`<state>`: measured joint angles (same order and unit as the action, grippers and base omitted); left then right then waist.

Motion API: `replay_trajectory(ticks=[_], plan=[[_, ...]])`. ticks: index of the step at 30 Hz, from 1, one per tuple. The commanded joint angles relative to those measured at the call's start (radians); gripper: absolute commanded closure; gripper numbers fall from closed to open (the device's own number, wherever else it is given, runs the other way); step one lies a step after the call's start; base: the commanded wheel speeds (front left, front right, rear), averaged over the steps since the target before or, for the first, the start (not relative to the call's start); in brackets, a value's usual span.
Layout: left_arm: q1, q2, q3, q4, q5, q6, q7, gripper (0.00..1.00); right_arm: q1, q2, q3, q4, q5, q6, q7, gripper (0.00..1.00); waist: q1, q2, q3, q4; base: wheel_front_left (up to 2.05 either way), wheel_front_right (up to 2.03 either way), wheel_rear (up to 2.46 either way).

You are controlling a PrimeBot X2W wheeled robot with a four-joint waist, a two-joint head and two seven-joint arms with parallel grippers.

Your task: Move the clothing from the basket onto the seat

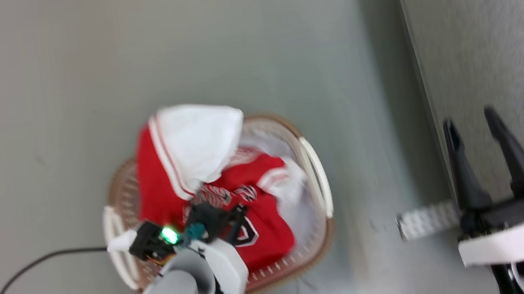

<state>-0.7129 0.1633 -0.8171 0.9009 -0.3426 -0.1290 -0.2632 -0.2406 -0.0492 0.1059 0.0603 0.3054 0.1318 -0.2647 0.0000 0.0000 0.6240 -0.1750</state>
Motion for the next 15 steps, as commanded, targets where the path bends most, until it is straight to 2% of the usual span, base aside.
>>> replay_trajectory(ticks=[1, 8, 15], plan=[[0.023, 0.006, -0.003, -0.009, -0.015, -0.002, -0.002, 1.0, 0.021, -0.002, -0.006, 0.008, -0.006, -0.002, 0.001, 0.0, 0.0, 0.0, -0.15, 0.083, 0.0, 0.0, 0.0], [0.116, 0.047, 0.006, -0.169, -0.091, 0.006, 0.015, 1.0, 0.116, -0.002, -0.014, 0.075, -0.018, -0.002, 0.001, 0.0, 0.0, 0.0, -0.356, 0.146, 0.0, 0.0, 0.0], [0.19, 0.094, 0.034, -0.379, -0.136, 0.06, 0.087, 1.0, 0.169, -0.003, 0.005, 0.117, -0.022, -0.002, 0.001, 0.0, 0.0, 0.0, -0.484, 0.176, 0.0, 0.0, 0.0]])
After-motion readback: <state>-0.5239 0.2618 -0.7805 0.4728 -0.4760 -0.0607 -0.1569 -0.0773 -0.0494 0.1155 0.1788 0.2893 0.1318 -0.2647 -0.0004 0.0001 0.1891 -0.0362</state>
